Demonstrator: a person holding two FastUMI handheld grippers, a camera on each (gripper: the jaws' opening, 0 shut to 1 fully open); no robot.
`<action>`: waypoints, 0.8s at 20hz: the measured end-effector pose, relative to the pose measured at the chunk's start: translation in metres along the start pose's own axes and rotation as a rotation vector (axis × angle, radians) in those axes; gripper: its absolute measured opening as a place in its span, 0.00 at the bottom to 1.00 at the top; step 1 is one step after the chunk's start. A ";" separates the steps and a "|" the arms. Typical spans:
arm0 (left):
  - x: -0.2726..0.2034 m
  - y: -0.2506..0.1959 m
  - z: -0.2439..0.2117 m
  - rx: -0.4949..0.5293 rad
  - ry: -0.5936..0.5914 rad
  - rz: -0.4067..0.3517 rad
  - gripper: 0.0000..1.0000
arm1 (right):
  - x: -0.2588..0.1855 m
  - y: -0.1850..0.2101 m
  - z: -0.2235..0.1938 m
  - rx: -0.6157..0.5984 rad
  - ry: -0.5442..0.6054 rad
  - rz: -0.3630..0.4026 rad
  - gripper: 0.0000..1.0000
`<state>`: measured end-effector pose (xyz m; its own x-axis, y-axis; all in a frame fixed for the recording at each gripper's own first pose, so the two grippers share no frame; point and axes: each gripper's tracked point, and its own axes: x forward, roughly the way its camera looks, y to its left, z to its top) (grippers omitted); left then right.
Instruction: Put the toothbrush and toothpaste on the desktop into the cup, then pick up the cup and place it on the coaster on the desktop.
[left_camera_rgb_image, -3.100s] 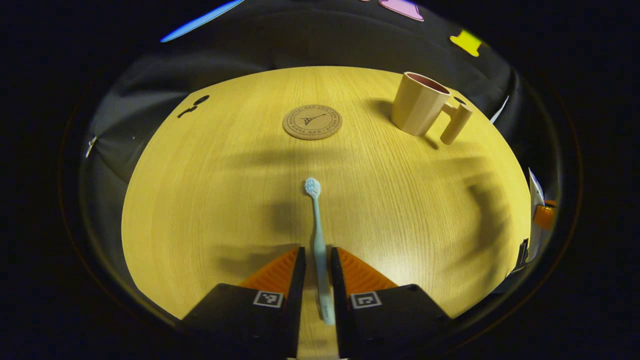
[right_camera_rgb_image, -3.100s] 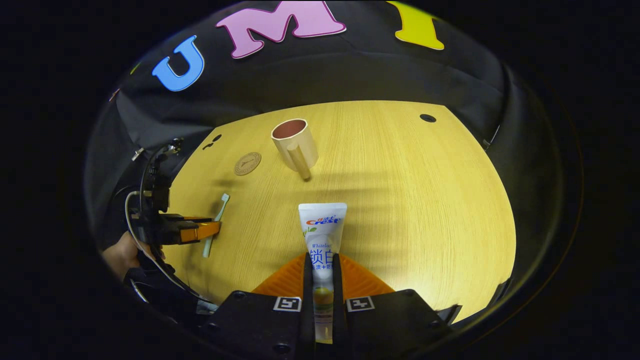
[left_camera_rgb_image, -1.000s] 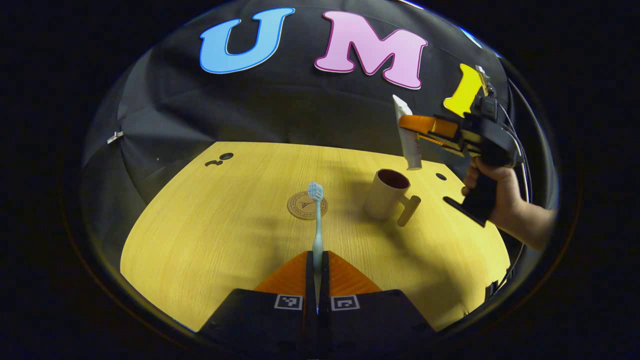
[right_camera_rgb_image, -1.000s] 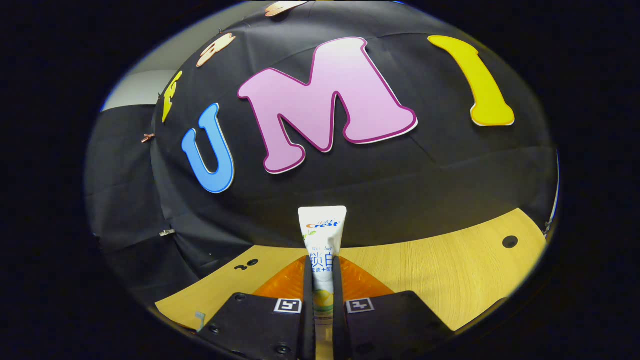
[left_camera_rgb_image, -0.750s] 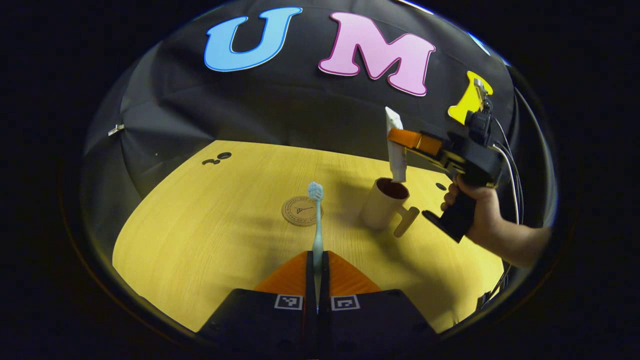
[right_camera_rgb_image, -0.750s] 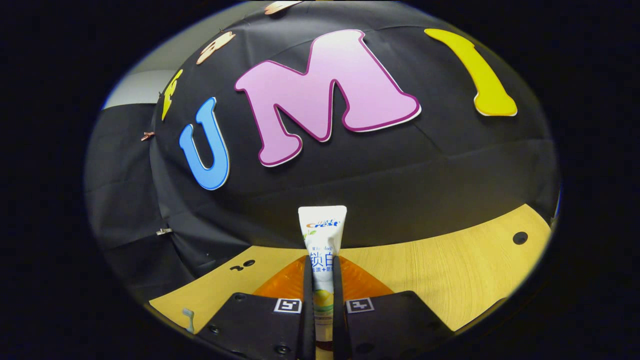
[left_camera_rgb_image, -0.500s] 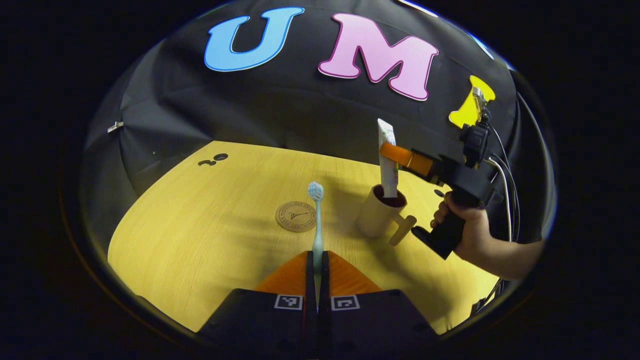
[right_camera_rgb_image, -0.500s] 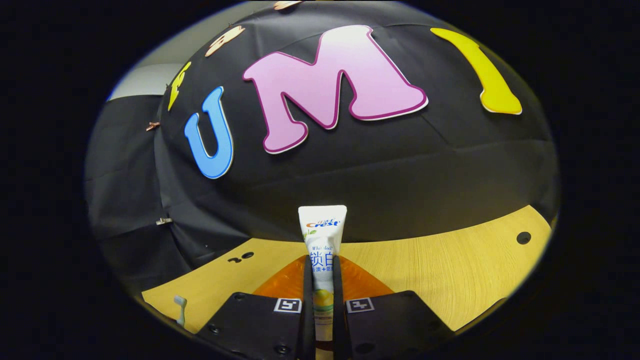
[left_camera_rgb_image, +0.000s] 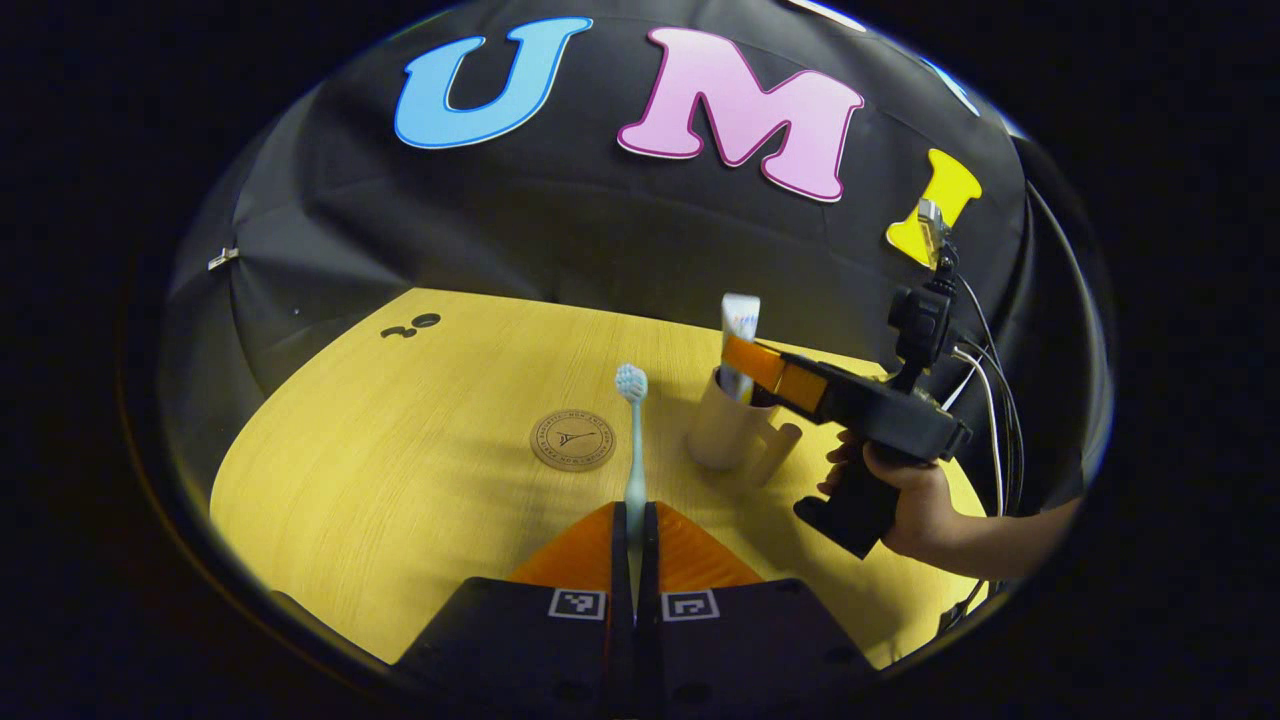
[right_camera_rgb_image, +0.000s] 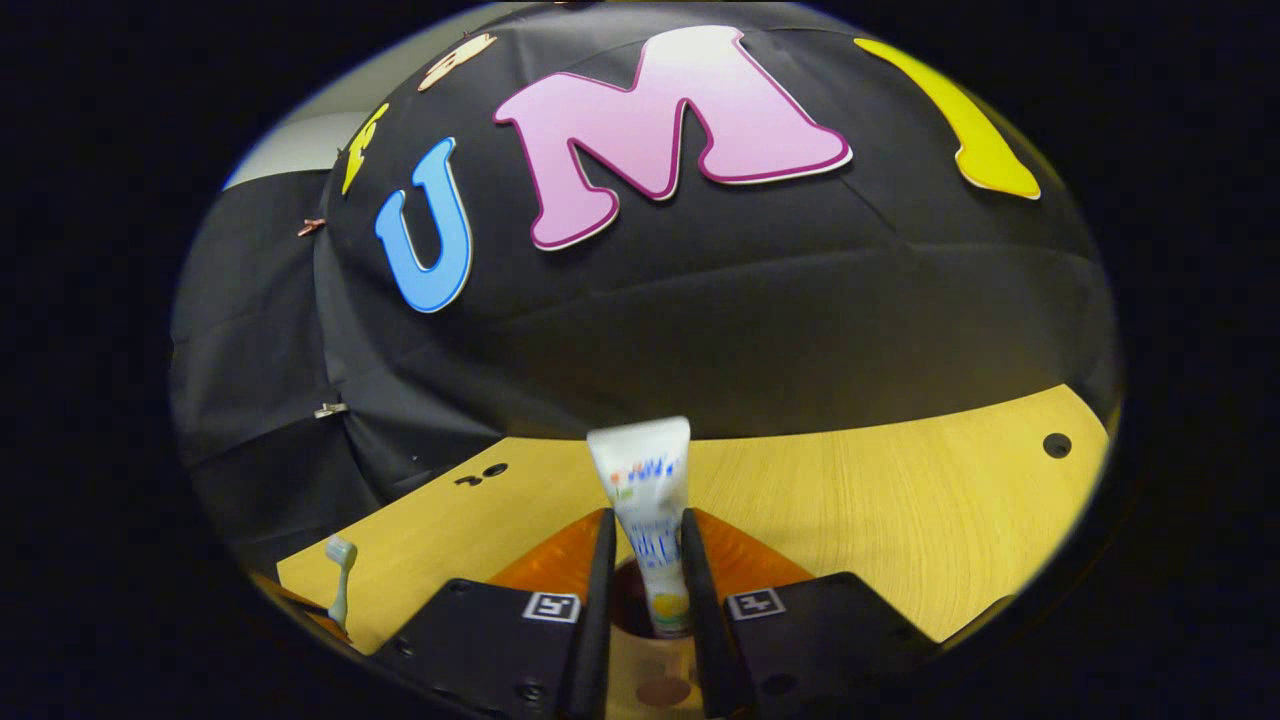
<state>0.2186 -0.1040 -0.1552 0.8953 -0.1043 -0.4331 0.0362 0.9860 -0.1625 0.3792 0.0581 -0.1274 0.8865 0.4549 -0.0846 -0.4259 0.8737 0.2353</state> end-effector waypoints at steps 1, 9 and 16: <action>0.001 -0.003 0.004 0.000 -0.010 -0.002 0.06 | -0.003 0.000 0.003 -0.002 -0.008 -0.002 0.40; 0.006 -0.056 0.082 -0.007 -0.197 -0.110 0.06 | -0.056 -0.052 0.027 -0.023 -0.029 -0.140 0.98; 0.054 -0.110 0.150 0.009 -0.381 -0.225 0.06 | -0.096 -0.118 0.026 -0.013 0.012 -0.287 0.98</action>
<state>0.3296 -0.1990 -0.0282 0.9644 -0.2627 -0.0298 0.2512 0.9456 -0.2070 0.3496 -0.0932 -0.1215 0.9690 0.1909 -0.1572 -0.1603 0.9690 0.1881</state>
